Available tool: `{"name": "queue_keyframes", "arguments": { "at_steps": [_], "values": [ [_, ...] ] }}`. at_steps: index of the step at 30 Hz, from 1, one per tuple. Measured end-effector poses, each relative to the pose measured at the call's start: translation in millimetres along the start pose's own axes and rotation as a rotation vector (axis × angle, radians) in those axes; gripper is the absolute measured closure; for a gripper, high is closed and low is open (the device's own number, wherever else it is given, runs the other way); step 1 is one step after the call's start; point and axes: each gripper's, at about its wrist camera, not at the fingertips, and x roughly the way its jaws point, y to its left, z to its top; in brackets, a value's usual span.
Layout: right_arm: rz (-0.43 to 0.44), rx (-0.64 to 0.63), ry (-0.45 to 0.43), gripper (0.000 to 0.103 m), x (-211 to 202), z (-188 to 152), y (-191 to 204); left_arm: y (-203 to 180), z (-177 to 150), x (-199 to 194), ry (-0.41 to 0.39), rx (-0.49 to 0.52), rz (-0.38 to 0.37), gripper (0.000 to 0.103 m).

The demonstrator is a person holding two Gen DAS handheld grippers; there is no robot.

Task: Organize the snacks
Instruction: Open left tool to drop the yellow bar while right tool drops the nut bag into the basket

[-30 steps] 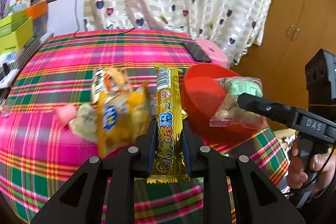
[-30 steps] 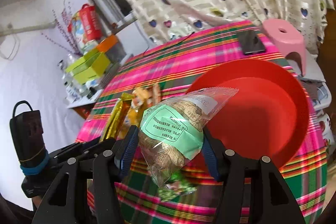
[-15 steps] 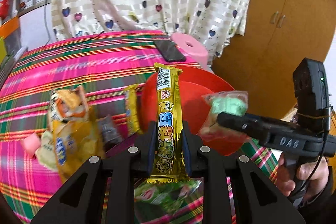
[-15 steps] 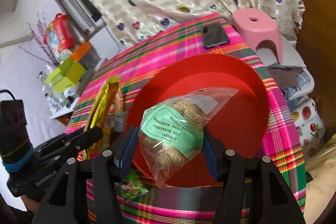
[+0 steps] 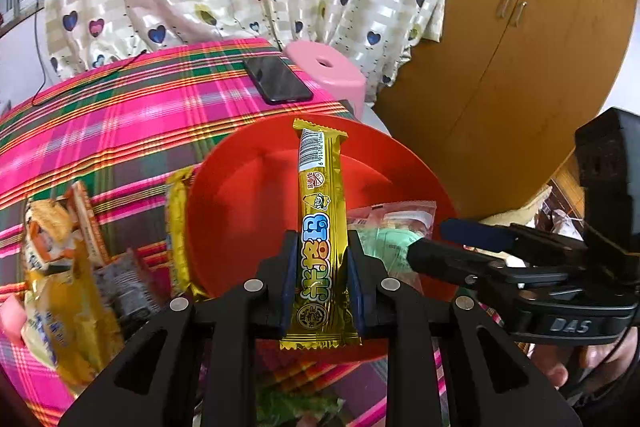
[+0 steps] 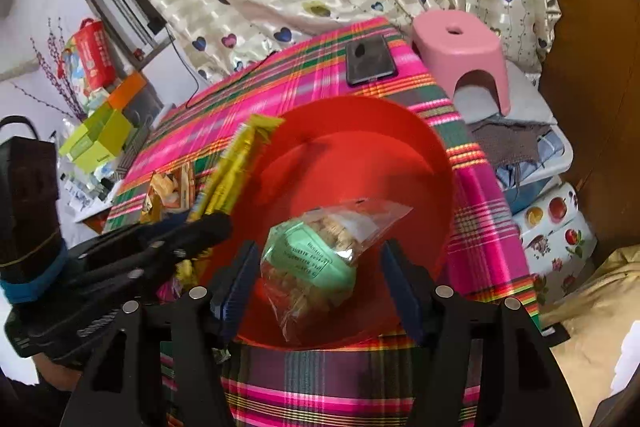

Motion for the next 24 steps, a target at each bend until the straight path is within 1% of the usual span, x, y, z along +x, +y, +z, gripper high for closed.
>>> {"name": "queue_keyframes", "arguments": {
  "at_steps": [5,6,7,9,12,15,19,24],
  "values": [
    [-0.003,0.004,-0.005,0.04,-2.9,0.0,-2.2,3.8,2.8,7.8,0.008,-0.014,-0.005,0.078],
    [-0.002,0.003,-0.006,0.04,-2.8,0.2,-2.4,5.5,2.8,8.2,0.01,-0.02,-0.012,0.075],
    [0.0,0.001,-0.007,0.04,-3.5,0.3,-2.3,7.7,2.4,8.2,0.01,-0.026,-0.019,0.068],
    [0.002,-0.002,-0.011,0.04,-4.9,0.4,-0.8,9.7,1.8,6.5,0.003,-0.032,-0.022,0.059],
    [0.005,-0.006,-0.018,0.04,-7.7,0.2,2.4,12.3,0.7,0.6,-0.008,-0.042,-0.029,0.059],
    [0.007,-0.01,-0.027,0.04,-11.1,-1.1,6.6,16.3,-2.5,-11.3,-0.033,-0.058,-0.02,0.059],
    [0.009,-0.017,-0.041,0.04,-16.5,-4.3,13.5,20.6,-9.0,-30.4,-0.066,-0.064,0.012,0.059],
    [0.015,-0.036,-0.052,0.04,-23.2,-9.3,27.1,24.6,-19.9,-47.9,-0.079,-0.07,0.036,0.059]
  ]
}}
